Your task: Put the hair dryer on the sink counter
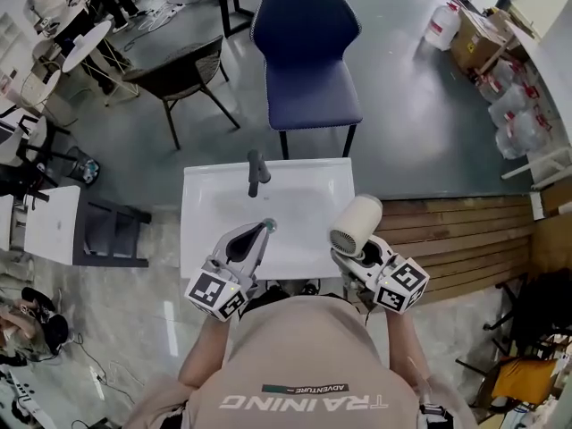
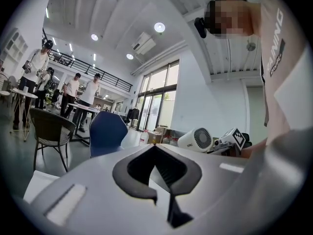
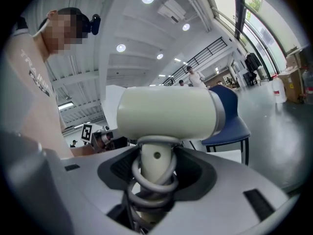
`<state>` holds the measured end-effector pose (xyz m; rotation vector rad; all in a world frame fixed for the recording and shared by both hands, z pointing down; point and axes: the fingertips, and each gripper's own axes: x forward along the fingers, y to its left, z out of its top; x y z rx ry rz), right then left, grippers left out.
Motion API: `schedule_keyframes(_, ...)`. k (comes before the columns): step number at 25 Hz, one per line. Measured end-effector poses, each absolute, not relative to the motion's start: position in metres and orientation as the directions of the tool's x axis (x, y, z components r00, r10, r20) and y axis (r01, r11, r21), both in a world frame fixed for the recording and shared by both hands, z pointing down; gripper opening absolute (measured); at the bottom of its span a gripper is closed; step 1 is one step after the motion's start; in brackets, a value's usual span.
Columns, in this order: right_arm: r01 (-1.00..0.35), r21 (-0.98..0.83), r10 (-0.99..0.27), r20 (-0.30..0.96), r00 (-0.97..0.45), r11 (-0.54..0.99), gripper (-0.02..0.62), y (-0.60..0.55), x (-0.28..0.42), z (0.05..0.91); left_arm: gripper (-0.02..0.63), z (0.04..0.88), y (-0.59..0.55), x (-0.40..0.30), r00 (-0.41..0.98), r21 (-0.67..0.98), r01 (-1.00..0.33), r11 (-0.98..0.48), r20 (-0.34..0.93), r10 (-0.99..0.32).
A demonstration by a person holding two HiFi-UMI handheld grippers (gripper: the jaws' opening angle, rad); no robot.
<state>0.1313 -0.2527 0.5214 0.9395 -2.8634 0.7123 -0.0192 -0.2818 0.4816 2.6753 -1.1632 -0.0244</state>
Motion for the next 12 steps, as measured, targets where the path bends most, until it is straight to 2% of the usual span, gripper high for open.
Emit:
schedule_keyframes(5,-0.637,-0.452,-0.592,0.257,-0.764,0.625,0.218,-0.252,0.132,0.548,0.006,0.471,-0.288,-0.029,0.704,0.201,-0.702,-0.683,0.056,-0.708)
schedule_keyframes(12,-0.762,-0.419,-0.623,0.44,-0.647,0.495,0.218,-0.257,0.143,0.604,0.007,0.475,-0.286,-0.058,0.697,0.209,-0.708,-0.674,0.052,-0.715)
